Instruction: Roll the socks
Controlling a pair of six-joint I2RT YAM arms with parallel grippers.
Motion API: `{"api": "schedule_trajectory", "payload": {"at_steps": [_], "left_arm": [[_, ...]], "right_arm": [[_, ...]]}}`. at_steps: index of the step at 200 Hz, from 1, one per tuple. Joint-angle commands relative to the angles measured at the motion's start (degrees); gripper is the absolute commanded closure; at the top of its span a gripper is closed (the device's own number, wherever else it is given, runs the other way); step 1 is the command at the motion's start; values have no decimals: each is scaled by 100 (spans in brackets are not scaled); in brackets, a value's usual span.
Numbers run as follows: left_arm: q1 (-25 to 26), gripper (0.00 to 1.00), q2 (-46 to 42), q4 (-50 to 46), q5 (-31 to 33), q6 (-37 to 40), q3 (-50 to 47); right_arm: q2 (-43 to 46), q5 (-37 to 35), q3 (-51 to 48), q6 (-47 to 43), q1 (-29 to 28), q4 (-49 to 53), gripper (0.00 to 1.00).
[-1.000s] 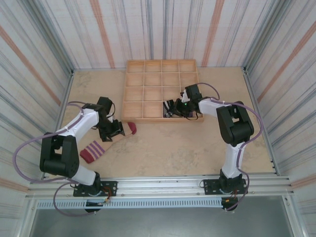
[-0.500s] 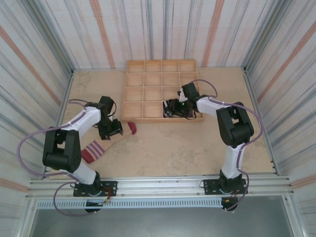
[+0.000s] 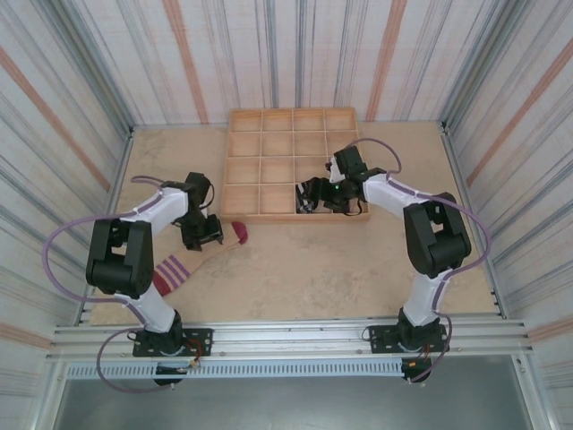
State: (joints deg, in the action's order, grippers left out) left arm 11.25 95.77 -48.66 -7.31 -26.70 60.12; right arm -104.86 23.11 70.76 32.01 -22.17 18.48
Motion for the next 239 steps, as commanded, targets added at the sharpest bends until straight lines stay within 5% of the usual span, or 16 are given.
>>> {"api": "schedule_trajectory", "payload": {"at_steps": [1,105,195,239], "left_arm": [[-9,38,59,28,200,139,184],[729,43,174,395,122,-568,-380],[2440,43,-111,889,-528,-2289,-234],[2769,39,-200,964,-651,-2589,191]], "right_arm": [[517,-283,-58,-284,-119,342,11],[2143,-953,-1547,311,-1115,50,12],[1546,-1446,-1776,1240,-1910,-450,17],[1648,-1771,-2059,1841,-2281,-156,22]]}}
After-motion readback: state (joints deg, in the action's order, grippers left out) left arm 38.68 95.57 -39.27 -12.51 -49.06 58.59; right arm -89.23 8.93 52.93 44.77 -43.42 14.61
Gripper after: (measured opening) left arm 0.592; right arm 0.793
